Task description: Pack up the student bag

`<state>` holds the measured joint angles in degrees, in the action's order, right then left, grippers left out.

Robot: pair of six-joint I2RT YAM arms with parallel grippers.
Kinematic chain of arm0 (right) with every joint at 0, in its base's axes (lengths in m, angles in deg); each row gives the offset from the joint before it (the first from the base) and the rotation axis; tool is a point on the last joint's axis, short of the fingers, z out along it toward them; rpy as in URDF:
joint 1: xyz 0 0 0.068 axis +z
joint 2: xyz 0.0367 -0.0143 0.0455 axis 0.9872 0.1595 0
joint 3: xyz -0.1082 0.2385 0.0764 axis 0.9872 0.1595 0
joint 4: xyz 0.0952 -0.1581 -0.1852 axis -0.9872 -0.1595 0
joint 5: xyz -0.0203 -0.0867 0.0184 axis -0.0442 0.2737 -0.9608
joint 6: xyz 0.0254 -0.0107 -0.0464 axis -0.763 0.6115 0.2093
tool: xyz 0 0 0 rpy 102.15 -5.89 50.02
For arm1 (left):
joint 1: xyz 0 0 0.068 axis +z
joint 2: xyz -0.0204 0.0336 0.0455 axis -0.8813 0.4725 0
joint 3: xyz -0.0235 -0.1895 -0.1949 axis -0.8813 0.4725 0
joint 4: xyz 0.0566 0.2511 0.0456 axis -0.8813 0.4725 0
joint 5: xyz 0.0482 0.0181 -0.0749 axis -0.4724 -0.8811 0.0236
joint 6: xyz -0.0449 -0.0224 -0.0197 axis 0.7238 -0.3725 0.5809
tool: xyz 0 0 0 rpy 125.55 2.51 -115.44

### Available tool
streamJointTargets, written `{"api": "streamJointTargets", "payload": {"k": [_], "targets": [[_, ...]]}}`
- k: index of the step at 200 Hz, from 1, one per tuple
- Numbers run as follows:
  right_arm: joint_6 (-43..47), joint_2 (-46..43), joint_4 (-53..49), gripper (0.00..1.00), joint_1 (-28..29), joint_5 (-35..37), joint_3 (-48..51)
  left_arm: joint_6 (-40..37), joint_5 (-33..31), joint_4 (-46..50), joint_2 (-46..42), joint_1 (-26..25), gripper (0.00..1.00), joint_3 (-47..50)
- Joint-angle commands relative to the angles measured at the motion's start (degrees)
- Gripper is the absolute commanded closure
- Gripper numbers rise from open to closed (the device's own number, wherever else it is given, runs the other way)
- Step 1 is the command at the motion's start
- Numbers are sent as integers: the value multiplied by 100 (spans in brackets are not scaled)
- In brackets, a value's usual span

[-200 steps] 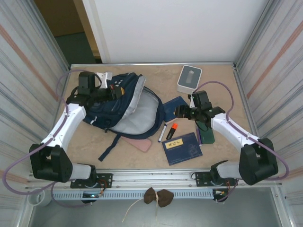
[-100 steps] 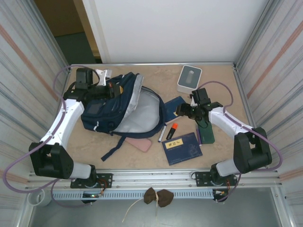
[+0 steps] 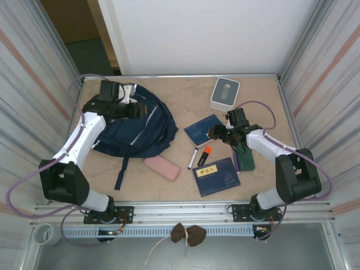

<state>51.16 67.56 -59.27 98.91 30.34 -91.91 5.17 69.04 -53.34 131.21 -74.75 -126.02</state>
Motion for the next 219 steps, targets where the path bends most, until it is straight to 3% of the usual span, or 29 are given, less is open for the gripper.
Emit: {"api": "streamJointTargets", "payload": {"k": [1, 30, 55, 126, 183, 219], "targets": [[-657, 202, 605, 22, 1, -222, 169, 141, -785, -419, -109, -805, 27, -151], [-1262, 473, 1036, 23, 13, -183, 202, 206, -347, -1030, 953, -1579, 24, -453], [-1472, 633, 1134, 23, 4, 67, 250, -219, -139, -1046, 2169, -1978, 24, -1243], [-1980, 1215, 1646, 33, -26, 148, 200, -702, 219, -151, 4900, -2149, 24, -3717], [-2324, 1436, 1981, 37, 74, 333, 151, -586, 724, 93, 5347, -2212, 34, -3740], [-2612, 1483, 2465, 50, 180, 506, 136, -322, 1222, -274, 5013, -2207, 45, -3103]]}}
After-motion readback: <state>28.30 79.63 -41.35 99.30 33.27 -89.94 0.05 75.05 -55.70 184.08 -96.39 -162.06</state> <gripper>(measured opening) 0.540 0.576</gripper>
